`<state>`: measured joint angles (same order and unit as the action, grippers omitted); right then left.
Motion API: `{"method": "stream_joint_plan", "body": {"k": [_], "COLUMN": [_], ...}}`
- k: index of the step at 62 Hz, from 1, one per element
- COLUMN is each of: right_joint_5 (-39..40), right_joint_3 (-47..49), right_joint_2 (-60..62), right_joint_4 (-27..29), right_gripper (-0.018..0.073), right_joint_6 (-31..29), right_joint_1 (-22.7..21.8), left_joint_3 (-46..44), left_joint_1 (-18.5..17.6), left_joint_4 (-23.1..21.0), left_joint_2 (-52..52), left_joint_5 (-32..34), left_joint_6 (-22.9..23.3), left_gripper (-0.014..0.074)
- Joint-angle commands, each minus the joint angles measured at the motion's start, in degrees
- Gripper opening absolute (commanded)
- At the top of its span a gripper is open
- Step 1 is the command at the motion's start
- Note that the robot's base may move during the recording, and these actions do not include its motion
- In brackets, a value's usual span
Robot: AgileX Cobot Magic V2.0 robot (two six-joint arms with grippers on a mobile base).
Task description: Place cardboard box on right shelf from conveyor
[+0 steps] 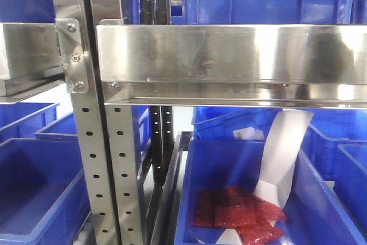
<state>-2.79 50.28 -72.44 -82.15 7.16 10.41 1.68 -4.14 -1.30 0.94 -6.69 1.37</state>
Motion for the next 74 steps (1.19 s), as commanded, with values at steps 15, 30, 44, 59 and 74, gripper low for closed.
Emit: {"method": "stream_joint_plan", "body": {"k": [15, 30, 44, 59, 74], "right_joint_5": [1.3, 1.4, -0.6, -1.1, -0.4], "right_joint_3": [6.7, 6.7, 6.7, 6.7, 6.7], "right_joint_2": [-6.4, -7.0, -7.0, -7.0, -6.9], "right_joint_4": [-2.4, -2.4, -2.1, -1.4, 0.1], "right_gripper": [0.0056, 0.0057, 0.0228, 0.0640, 0.0634], "right_joint_6": [-0.3, -0.2, -0.2, 0.5, 0.5], "right_joint_1": [-0.1, -0.1, -0.1, -0.1, -0.1], "left_joint_3": [0.6, 0.6, 0.6, 0.6, 0.6], "left_joint_1": [-0.1, -0.1, -0.1, -0.1, -0.1], "left_joint_4": [0.1, 0.1, 0.1, 0.1, 0.1], "left_joint_2": [0.5, 0.5, 0.5, 0.5, 0.5], "left_joint_5": [4.9, 4.9, 4.9, 4.9, 4.9], "left_joint_6": [0.3, 0.3, 0.3, 0.3, 0.3], "left_gripper": [-0.0116, -0.0116, -0.0116, -0.0116, -0.0116]}}
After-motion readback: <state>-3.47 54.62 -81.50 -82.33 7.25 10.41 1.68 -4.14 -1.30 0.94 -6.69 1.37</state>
